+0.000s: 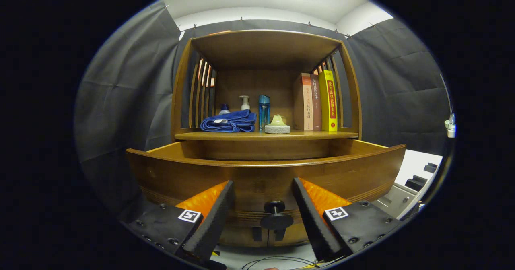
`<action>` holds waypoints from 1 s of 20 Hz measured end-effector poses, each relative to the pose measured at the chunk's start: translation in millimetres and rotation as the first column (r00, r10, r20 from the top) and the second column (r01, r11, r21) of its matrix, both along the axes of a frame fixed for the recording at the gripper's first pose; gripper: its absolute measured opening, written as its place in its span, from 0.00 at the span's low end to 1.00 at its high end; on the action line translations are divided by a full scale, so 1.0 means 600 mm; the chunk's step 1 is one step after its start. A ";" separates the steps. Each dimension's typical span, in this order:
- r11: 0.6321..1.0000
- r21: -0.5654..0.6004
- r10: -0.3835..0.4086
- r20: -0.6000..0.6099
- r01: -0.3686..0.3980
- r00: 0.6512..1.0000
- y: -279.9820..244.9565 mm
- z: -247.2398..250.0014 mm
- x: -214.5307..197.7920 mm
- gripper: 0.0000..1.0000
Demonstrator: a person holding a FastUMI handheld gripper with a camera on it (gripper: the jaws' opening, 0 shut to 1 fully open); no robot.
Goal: Pull open the drawer, take out the items inside it, and place them on the countertop above the cabinet.
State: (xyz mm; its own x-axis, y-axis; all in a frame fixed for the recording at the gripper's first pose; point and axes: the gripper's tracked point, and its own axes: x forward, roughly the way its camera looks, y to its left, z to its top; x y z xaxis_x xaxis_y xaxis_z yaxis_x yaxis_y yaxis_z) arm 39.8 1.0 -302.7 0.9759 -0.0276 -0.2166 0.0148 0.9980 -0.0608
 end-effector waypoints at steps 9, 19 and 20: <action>1.000 0.005 -0.002 0.001 0.002 1.000 -0.001 0.000 0.000 0.97; 1.000 0.017 -0.006 -0.016 0.007 1.000 0.000 -0.005 0.046 0.97; 1.000 0.020 -0.007 -0.015 0.008 1.000 0.001 -0.003 0.057 0.97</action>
State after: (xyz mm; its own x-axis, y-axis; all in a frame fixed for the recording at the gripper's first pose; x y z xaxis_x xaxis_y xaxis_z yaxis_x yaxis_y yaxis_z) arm 74.0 1.4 -304.8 0.9722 -0.0303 -0.2320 0.0213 0.9989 -0.0411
